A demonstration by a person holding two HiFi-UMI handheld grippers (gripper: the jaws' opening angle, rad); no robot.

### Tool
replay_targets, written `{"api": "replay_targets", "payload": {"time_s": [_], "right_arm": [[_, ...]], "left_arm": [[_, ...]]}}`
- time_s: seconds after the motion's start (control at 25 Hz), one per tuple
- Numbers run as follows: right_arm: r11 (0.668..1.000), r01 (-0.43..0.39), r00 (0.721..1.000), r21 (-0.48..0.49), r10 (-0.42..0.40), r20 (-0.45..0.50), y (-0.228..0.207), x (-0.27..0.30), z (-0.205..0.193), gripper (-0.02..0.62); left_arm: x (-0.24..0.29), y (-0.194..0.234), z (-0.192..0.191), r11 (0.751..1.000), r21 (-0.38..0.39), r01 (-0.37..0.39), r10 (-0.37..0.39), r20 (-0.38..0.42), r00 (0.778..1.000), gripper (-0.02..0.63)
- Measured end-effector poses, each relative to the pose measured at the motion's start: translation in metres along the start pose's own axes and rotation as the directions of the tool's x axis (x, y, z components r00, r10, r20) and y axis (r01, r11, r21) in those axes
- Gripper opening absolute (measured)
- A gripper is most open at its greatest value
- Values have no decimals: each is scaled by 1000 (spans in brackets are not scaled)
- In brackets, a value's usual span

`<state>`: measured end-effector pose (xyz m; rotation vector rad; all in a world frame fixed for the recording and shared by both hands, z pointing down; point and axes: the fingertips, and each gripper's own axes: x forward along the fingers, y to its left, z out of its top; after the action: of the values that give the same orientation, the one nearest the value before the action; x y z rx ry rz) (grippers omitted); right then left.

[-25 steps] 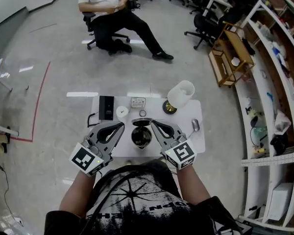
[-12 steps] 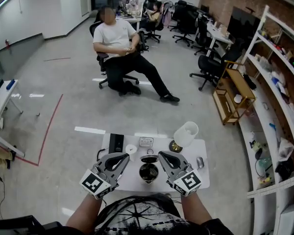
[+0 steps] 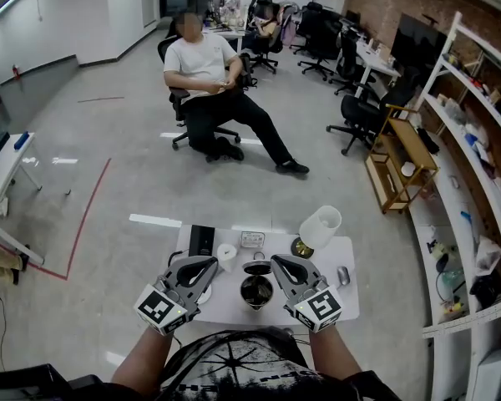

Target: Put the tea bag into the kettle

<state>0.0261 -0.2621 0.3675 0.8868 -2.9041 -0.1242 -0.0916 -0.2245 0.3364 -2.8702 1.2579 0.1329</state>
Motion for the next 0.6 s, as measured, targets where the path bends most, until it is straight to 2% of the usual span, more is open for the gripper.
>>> {"api": "replay_targets", "payload": {"time_s": [0.32, 0.6], "right_arm": [[998, 2, 998, -57, -6, -60, 7, 1, -12, 9], [998, 3, 998, -62, -7, -61, 11, 1, -9, 9]], "left_arm": [[-3, -2, -4, 1000, -7, 9, -9, -3, 1000, 6], [-3, -3, -3, 1000, -7, 12, -12, -7, 1000, 6]]}}
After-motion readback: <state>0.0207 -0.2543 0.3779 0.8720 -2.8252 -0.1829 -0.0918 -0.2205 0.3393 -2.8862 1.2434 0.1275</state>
